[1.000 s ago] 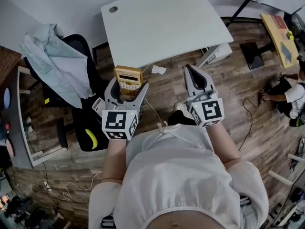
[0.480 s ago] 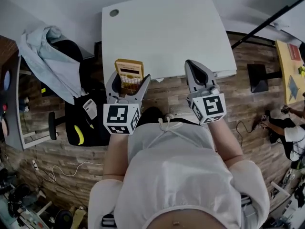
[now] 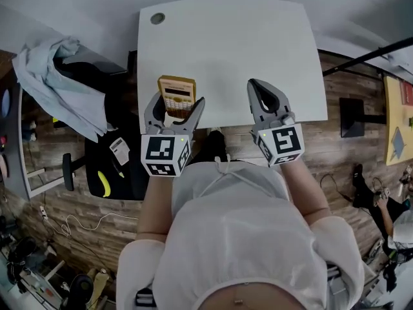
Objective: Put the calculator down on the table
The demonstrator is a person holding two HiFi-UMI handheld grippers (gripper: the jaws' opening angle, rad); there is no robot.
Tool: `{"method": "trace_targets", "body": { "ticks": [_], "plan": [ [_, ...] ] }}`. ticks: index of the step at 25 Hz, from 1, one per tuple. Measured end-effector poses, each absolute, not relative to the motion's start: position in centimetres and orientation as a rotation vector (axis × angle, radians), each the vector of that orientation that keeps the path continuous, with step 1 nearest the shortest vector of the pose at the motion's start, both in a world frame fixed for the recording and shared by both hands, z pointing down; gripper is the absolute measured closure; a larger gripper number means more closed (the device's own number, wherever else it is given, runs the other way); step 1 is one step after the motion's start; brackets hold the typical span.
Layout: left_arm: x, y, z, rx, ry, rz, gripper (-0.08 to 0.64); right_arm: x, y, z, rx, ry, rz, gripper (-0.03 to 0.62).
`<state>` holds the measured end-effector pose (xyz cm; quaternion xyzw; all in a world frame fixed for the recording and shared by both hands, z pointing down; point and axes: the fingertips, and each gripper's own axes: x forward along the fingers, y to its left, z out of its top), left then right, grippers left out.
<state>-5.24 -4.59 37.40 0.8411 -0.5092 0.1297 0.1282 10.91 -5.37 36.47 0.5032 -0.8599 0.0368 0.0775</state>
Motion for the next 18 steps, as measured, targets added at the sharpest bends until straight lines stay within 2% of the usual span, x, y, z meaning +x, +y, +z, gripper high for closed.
{"method": "trace_targets", "body": {
  "ticks": [18],
  "plan": [
    [-7.7, -16.2, 51.6, 2.187, -1.332, 0.604, 0.164, 7.6, -18.8, 46.4, 1.376, -2.454, 0.343, 0.589]
  ]
}}
